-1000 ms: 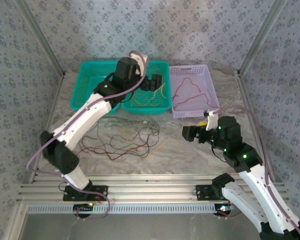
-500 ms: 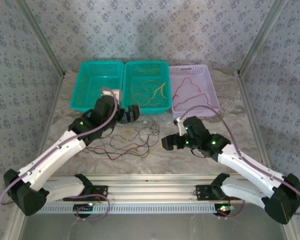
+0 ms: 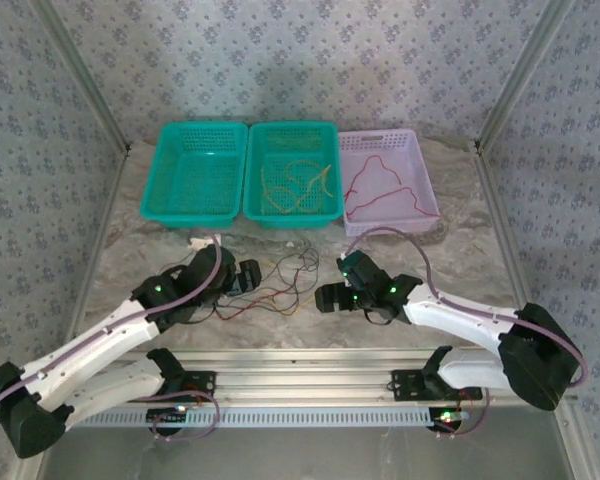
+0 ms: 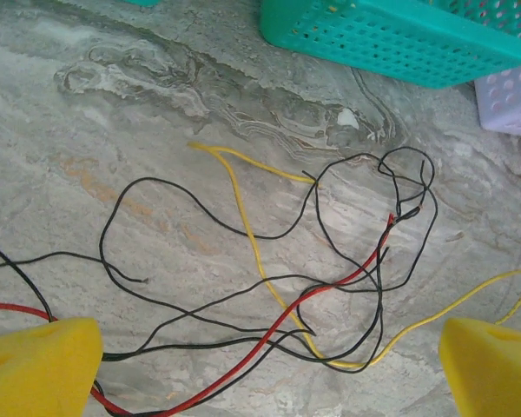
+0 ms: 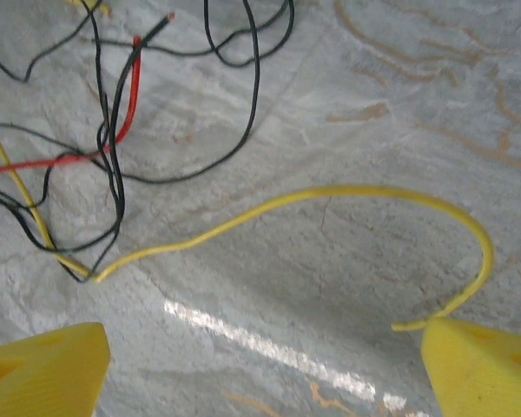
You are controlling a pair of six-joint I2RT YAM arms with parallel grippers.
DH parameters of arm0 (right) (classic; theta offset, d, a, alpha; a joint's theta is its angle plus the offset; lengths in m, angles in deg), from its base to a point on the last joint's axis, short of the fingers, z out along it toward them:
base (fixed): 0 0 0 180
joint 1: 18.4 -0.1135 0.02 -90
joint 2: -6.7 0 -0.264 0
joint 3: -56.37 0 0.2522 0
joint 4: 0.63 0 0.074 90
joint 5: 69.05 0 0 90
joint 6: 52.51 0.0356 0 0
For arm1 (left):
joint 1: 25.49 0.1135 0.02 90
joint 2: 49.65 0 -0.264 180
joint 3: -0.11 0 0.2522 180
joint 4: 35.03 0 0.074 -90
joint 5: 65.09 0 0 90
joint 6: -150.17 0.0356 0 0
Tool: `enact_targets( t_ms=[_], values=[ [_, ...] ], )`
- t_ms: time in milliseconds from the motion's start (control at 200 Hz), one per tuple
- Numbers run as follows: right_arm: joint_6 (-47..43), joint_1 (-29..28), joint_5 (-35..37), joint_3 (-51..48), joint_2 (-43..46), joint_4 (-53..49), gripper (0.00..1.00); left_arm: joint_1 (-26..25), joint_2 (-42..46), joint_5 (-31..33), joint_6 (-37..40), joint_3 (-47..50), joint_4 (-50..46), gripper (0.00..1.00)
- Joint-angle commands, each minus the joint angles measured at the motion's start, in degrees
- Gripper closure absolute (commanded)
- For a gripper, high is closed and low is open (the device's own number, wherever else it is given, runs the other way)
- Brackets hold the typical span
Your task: Untangle the cables
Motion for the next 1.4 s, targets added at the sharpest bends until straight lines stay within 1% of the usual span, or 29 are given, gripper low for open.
enact_targets(
  t_ms=[0,135,270,450,655,814,934,1019,1069,1109,1184,1224,1324,1364,1399],
  values=[
    [4.52,-0.17,4.67,0.04,-1.39,4.68,0.05,-0.90,2.23,1.38,-4.32,2.22,-1.18,0.01],
    [6.45,0.02,3.52,-0.62,-5.01,10.48,0.04,-2.48,4.67,1.52,-8.18,7.31,-0.13,0.00],
    [8.40,0.13,2.04,0.52,-10.57,12.04,0.04,-3.82,7.63,1.93,-11.90,11.36,-0.39,0.00],
    [9.45,0.17,4.22,0.58,-12.76,13.92,0.04,-4.34,9.94,1.70,-13.57,13.72,-1.43,0.00],
    [9.92,0.59,6.08,0.35,-13.82,15.77,0.10,-6.16,9.19,0.35,-16.26,17.19,1.28,0.00],
    [11.71,0.66,4.01,0.13,-14.02,16.47,0.14,-8.10,7.83,1.79,-17.91,17.58,1.48,0.00],
    [11.82,-0.27,6.36,-0.10,-13.10,16.96,0.15,-9.00,6.75,2.54,-18.18,17.66,2.27,0.00],
    [12.14,0.17,6.12,0.85,-14.38,16.83,0.17,-9.31,5.00,2.45,-18.28,17.72,3.34,0.00],
    [12.43,0.23,5.48,1.24,-15.07,17.49,0.20,-9.65,4.14,2.62,-18.55,17.50,3.51,0.00],
    [12.50,0.29,4.97,1.48,-15.54,18.04,0.25,-10.08,3.69,3.01,-18.64,17.39,3.60,0.00],
    [12.61,0.41,4.85,2.04,-16.22,18.14,0.38,-10.70,3.33,3.62,-18.97,17.51,3.60,0.00],
    [12.61,0.54,4.86,2.10,-16.33,18.06,0.41,-10.98,3.45,3.96,-19.25,17.67,3.42,0.00],
    [12.45,0.91,5.20,2.26,-16.24,17.55,0.51,-11.29,3.83,4.18,-19.91,18.30,3.44,0.00],
    [12.27,1.16,5.27,2.23,-16.10,17.46,0.53,-11.36,4.11,4.24,-20.16,18.65,3.71,0.00],
    [12.20,1.46,5.29,2.25,-16.00,17.06,0.58,-11.46,4.28,4.28,-20.29,18.96,4.00,0.00]
  ],
)
